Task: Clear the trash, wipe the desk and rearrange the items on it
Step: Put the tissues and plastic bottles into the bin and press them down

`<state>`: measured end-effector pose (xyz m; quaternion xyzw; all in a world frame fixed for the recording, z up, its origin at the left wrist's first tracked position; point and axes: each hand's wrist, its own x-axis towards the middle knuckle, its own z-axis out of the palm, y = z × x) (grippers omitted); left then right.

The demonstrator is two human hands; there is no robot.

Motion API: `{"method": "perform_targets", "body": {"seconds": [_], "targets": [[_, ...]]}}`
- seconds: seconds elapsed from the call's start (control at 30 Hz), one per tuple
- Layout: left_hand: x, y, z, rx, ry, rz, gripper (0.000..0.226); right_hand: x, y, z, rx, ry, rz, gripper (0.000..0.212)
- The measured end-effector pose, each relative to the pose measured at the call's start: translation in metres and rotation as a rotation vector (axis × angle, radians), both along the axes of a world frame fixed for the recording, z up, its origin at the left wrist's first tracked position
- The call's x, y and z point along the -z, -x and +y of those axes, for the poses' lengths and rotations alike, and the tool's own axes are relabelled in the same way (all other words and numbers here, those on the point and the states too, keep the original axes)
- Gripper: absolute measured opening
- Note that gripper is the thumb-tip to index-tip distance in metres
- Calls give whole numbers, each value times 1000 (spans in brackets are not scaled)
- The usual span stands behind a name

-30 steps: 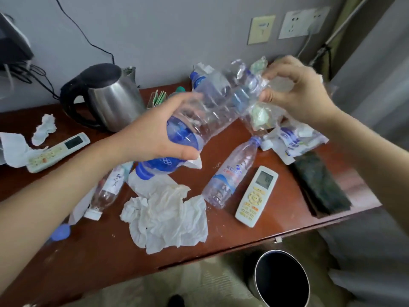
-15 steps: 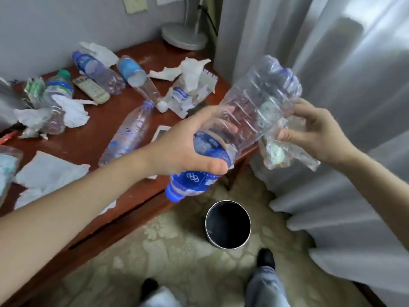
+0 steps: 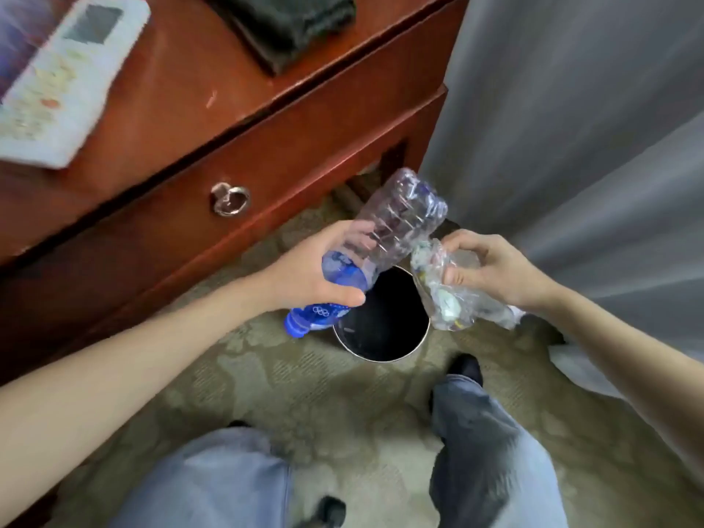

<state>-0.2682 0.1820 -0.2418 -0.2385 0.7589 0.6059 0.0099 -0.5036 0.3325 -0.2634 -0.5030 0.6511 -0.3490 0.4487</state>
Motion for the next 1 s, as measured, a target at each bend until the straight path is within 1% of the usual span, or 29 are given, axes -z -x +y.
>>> {"method": "perform_targets", "body": {"seconds": [0.13,0.2,0.33,0.43,0.5,0.53,0.57,0.6,0.63,0.7,0.73,0.77,0.87,0.93,1.0], "targets": [[79,1,2,-30,-26,-56,77,78,-1,0,-61,-29,-68,35],[115,4,1,-69,-46,-64,77,110,-3,-3,-94,-57,-101,33],[180,13,2,-78,-81,-75,76,167,-6,-14,-162,-65,-154,36],[226,20,0,-164,-133,-30,79,214,-8,-21,-155,-67,-209,31],[254,24,0,-214,-157,-14,82,242,-10,-24,-149,-66,-223,27],[268,27,0,-230,-163,-26,82,255,-11,-26,-161,-75,-199,22],[281,29,2,-249,-158,-47,82,270,-12,-27,-183,-84,-149,20],[293,30,3,-272,-140,-80,81,285,-13,-28,-212,-89,-11,24],[303,32,5,-274,-96,-118,81,301,-14,-29,-277,-103,179,34],[317,37,11,-178,85,-226,85,321,-24,-33,-555,-226,702,54],[323,38,14,-141,169,-278,87,321,-31,-34,-659,-262,896,57],[325,39,16,-142,204,-316,85,314,-39,-35,-720,-261,990,57],[320,40,15,-238,212,-324,65,276,-41,-28,-742,-129,1096,52],[314,38,12,-202,308,-307,51,260,-29,-19,-769,-133,1094,41],[308,35,11,-102,458,-298,35,255,-22,-15,-832,-174,1047,32]]}}
